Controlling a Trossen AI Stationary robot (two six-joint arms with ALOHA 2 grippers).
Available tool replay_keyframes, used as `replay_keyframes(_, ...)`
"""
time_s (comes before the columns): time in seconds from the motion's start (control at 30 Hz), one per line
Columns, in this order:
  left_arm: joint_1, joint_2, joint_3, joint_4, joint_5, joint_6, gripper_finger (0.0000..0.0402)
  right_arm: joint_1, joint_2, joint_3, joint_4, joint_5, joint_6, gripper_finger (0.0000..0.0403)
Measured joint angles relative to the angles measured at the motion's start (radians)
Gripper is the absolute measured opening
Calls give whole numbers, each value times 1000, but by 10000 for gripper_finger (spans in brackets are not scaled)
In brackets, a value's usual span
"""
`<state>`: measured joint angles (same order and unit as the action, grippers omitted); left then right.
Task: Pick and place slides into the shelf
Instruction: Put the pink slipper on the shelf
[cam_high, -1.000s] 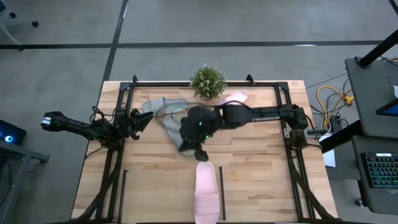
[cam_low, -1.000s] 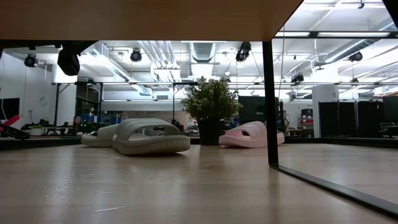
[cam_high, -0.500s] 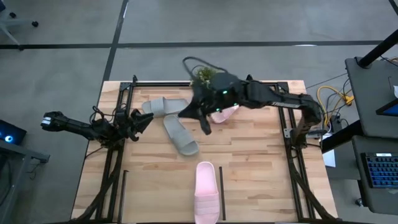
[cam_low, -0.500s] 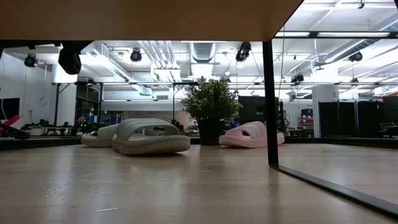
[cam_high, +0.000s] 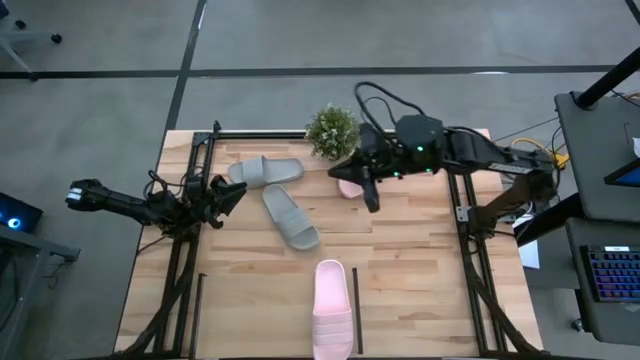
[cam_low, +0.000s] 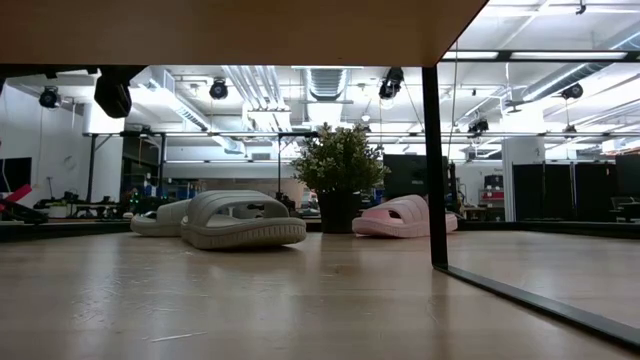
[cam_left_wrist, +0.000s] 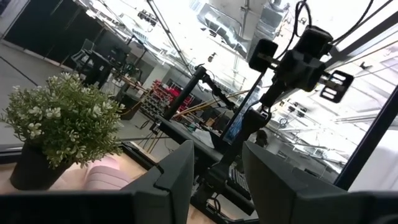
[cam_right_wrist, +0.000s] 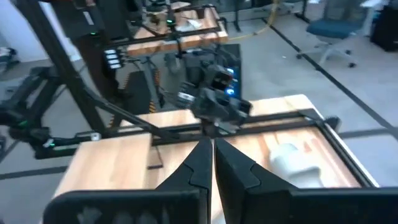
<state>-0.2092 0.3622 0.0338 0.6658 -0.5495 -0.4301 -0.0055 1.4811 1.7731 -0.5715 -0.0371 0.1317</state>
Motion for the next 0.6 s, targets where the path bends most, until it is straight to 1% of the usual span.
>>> replay_keyframes(0.13, 0, 0, 0, -1, 0, 0, 123, -2, -91, -133, 8, 47, 32, 8)
replay_keyframes(0.27, 0, 0, 0, -1, 1, 0, 123, -21, -181, -297, 32, 56, 73, 8)
replay_keyframes(0.43, 0, 1, 0, 0, -2, 0, 123, -71, -259, -466, 47, 58, 131, 8)
replay_keyframes(0.6, 0, 2, 0, 0, -10, 0, 123, -151, -301, -581, 44, 49, 172, 9)
